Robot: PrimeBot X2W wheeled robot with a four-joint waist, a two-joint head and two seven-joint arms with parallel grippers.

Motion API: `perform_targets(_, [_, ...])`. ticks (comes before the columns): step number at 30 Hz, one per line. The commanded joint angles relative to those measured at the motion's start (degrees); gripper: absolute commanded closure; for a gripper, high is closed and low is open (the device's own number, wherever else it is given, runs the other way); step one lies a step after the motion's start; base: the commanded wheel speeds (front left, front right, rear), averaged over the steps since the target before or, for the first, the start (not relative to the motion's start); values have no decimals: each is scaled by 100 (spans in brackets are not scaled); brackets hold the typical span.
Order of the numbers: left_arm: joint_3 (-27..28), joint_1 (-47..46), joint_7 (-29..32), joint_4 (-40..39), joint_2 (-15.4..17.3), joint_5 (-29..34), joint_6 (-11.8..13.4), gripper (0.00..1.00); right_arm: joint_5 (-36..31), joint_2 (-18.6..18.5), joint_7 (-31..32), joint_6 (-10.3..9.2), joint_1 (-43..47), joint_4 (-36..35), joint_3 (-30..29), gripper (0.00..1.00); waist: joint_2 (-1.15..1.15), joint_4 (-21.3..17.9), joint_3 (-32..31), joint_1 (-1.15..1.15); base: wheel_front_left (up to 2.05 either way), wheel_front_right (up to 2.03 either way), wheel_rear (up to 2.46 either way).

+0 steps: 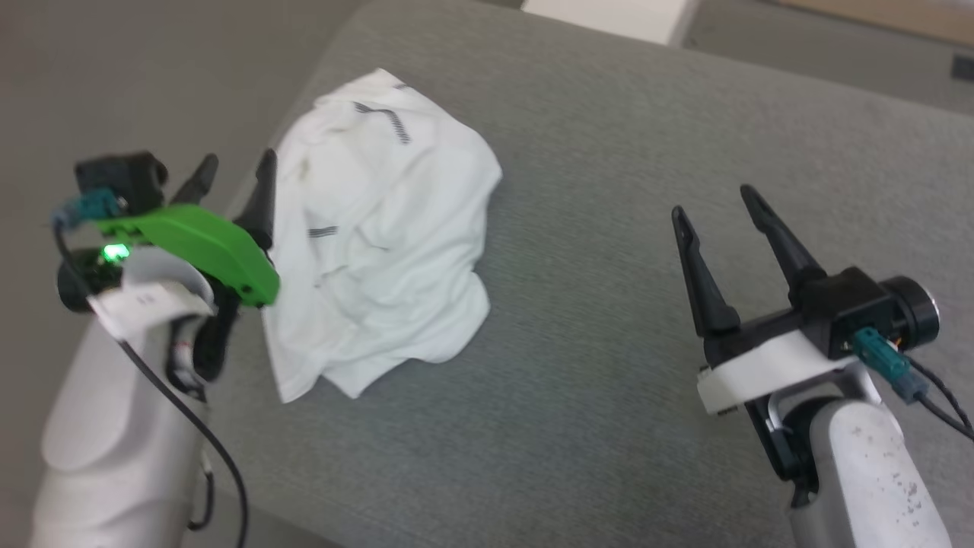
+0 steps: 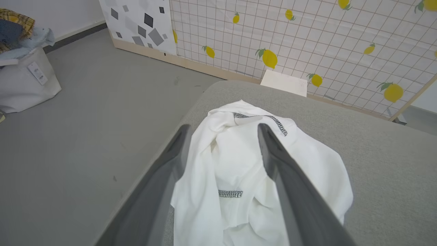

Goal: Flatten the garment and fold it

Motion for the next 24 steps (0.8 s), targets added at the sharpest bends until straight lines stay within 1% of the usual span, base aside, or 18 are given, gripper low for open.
perform_targets(1, [23, -188, 151, 87, 78, -125, -109, 0, -41, -7, -39, -10, -135, -19, 12, 0, 0, -824, 813, -1, 0, 0, 0])
perform_targets(4, [67, -447, 575, 304, 250, -378, -288, 0, -7, -7, -130, -10, -313, 44, 24, 0, 0, -1153, 1060, -1, 0, 0, 0])
perform_targets(6, [49, -551, 809, 413, 362, -457, -351, 0, 37, -7, -202, -10, -389, 105, 26, 0, 0, -1346, 1168, -1, 0, 0, 0])
perform_targets(9, [29, -599, 1103, 561, 435, -540, -349, 0, 124, -7, -324, -10, -467, 218, 26, 0, 0, -1596, 1271, -1, 0, 0, 0])
perform_targets(11, [29, -576, 1343, 678, 436, -623, -281, 0, 208, -7, -424, -10, -521, 315, 37, 0, 0, -1764, 1321, -1, 0, 0, 0])
perform_targets(16, [79, -435, 1776, 903, 523, -698, 3, 0, 353, -7, -611, -10, -608, 492, 96, 0, 0, -2043, 1373, -1, 0, 0, 0])
perform_targets(18, [98, -359, 1977, 1017, 586, -680, 201, 0, 392, -7, -666, -10, -637, 549, 99, 0, 0, -2114, 1384, -1, 0, 0, 0])
perform_targets(21, [108, -255, 2309, 1185, 707, -563, 625, 0, 440, -7, -730, -10, -670, 623, 87, 0, 0, -2177, 1394, -1, 0, 0, 0])
perform_targets(23, [54, -177, 2604, 1262, 778, -470, 880, 0, 463, -7, -761, -10, -688, 664, 87, 0, 0, -2201, 1395, -1, 0, 0, 0])
perform_targets(24, [29, -141, 2756, 1280, 801, -451, 968, 0, 472, -7, -772, -10, -694, 683, 86, 0, 0, -2206, 1391, -1, 0, 0, 0])
